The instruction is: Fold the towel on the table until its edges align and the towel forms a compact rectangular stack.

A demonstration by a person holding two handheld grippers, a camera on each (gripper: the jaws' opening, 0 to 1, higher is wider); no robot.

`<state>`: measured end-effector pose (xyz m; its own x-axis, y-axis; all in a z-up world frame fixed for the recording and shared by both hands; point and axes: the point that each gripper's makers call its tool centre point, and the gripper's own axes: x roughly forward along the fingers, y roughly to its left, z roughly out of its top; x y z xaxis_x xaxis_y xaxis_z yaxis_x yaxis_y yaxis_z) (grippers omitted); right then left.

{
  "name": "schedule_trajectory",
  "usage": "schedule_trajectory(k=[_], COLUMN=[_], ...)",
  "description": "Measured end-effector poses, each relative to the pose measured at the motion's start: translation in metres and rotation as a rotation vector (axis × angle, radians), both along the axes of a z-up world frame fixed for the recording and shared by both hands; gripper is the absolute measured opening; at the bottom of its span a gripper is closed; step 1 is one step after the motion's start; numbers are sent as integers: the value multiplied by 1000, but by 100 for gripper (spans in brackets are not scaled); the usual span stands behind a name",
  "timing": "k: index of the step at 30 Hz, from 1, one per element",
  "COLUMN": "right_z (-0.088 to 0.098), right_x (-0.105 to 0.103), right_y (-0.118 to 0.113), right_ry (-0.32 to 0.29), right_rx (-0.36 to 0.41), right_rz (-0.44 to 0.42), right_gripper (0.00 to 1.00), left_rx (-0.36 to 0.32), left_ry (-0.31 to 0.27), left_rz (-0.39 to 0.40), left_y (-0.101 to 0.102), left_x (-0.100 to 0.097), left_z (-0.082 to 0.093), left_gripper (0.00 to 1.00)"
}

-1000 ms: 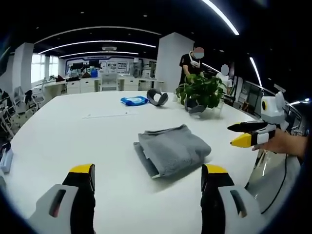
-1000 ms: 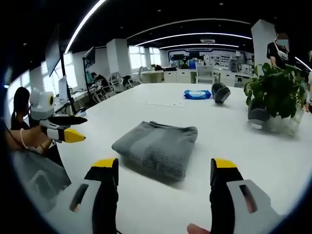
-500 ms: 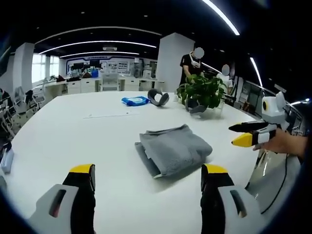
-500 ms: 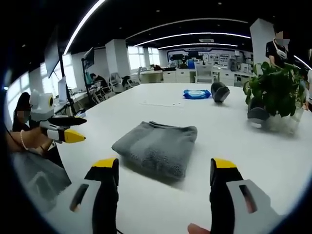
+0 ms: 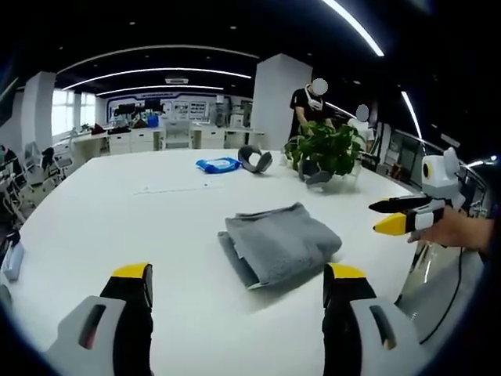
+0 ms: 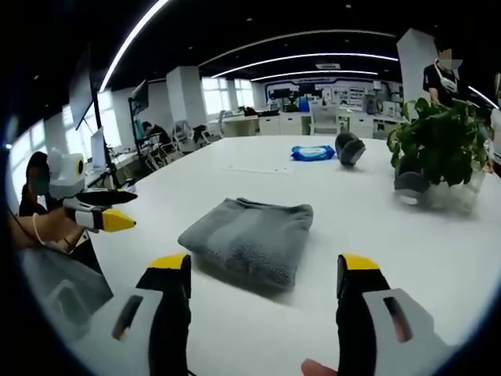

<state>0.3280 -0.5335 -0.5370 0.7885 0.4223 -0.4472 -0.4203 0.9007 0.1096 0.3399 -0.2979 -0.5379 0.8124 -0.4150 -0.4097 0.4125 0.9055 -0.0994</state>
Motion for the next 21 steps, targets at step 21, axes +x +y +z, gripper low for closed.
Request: schedule_trajectory(k=[21], right_z=[14], right_x=[3], right_y=[-1], right_ry=[-42], right_rx=[33], right_rz=[-18], right_gripper=[76], left_rx=[24], left_ry=[-8], left_rz=[-24], left_y=[-5], left_x=[-2], left_z=[-1], left_gripper=[93])
